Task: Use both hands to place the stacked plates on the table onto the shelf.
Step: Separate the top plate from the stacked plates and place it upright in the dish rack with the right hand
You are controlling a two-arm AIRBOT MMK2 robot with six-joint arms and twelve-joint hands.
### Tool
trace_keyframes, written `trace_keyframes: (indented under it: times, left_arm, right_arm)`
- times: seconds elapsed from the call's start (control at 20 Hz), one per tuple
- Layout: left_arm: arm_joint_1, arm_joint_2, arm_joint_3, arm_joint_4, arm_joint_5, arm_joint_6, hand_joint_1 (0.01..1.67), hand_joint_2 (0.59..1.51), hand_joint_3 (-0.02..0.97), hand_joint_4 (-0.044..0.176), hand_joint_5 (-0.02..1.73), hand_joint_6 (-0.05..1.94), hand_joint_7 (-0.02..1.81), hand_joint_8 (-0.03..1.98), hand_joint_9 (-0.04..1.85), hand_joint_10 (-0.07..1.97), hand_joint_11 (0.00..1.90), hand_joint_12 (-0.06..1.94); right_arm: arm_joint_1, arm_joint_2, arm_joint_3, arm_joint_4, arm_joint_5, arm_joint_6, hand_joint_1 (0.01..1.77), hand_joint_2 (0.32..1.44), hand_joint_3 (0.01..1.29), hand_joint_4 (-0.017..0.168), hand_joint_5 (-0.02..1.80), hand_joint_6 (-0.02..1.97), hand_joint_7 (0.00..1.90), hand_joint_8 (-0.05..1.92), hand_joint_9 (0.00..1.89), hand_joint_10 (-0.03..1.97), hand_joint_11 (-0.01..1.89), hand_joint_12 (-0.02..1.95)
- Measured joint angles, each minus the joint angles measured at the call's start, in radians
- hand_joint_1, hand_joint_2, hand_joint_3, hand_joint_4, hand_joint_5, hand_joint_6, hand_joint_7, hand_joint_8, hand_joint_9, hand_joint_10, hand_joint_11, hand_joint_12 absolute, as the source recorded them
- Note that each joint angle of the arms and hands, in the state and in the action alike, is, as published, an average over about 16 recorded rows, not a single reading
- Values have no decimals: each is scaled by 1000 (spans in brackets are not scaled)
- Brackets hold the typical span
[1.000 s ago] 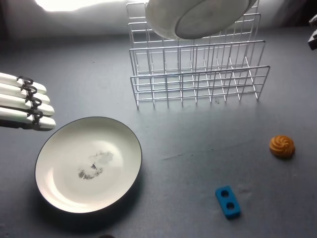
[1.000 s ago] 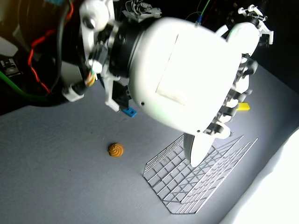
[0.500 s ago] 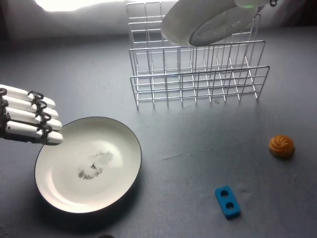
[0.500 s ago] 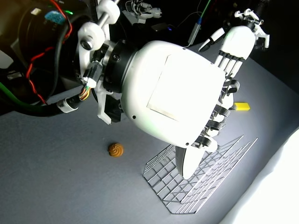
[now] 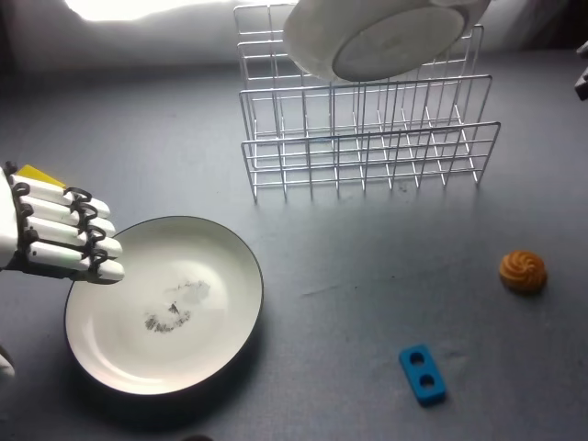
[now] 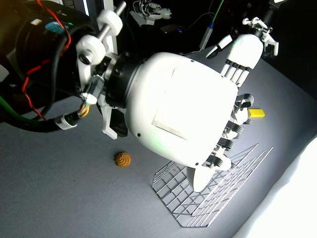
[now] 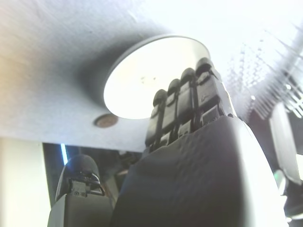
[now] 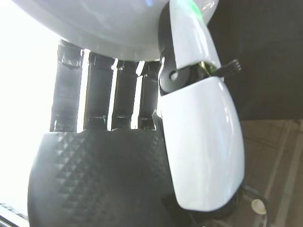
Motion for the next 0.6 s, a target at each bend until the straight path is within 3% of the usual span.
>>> trace_keyframes:
  times: [0.2,0.6]
  left_arm:
    - [14,-10,-4,-2,30,-4,18,1100,20,-1,61,20,41,7,26,5,16,-1]
    - [34,-30,6,-7,74,-24,17,1096,19,-1,53,20,39,7,19,6,16,0]
  right_arm:
    - [13,-23,27,31,-21,3,1296,1022,13,-4,919,927,1055,899,1133,534,753,1181]
    - [35,-68,92,113,-79,3,1313,1025,13,-7,907,925,1057,885,1087,748,753,1223]
